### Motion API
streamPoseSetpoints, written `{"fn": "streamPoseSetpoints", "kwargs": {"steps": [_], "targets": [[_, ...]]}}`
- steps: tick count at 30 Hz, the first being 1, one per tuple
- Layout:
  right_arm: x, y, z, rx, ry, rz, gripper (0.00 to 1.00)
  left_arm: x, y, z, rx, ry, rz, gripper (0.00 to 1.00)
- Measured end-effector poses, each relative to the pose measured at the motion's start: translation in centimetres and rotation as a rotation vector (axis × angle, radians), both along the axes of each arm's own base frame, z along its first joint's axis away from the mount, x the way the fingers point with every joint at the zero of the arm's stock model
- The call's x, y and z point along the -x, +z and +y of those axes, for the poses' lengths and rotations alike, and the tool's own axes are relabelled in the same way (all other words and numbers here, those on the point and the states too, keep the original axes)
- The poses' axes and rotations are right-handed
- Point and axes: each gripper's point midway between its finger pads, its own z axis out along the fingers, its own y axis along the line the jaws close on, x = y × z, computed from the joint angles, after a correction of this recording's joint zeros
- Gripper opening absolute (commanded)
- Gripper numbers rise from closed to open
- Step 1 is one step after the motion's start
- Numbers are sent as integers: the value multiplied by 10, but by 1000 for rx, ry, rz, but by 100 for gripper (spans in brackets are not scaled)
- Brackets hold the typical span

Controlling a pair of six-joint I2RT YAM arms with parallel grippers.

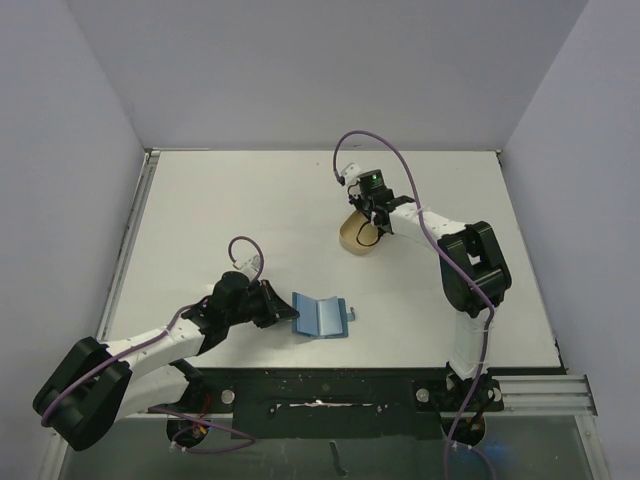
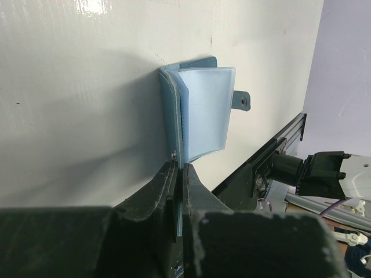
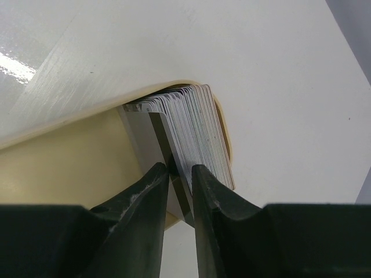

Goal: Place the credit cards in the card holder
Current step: Pick up the credit card from the storage box.

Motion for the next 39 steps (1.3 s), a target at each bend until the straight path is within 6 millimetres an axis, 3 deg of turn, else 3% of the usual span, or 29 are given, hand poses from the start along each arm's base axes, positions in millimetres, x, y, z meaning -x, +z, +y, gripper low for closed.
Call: {"fn": "streamPoseSetpoints", "kwargs": {"steps": [15,27,32,35,39], "targets": [[15,3,9,-45,3,48,6,0,-1,0,-3,2,2,0],[32,40,15,-127,-31,43,0,-3,-10,2,-33,19,33,0],[58,72,30,-261,-52,43,0,-8,-11,5,-36,44,40,0],[89,103,45,-400,-28,30,0,-10,-11,7,-37,60,43,0],[134,128,68,-563,28,39,0,-15,-12,10,-39,85,44,0]]}}
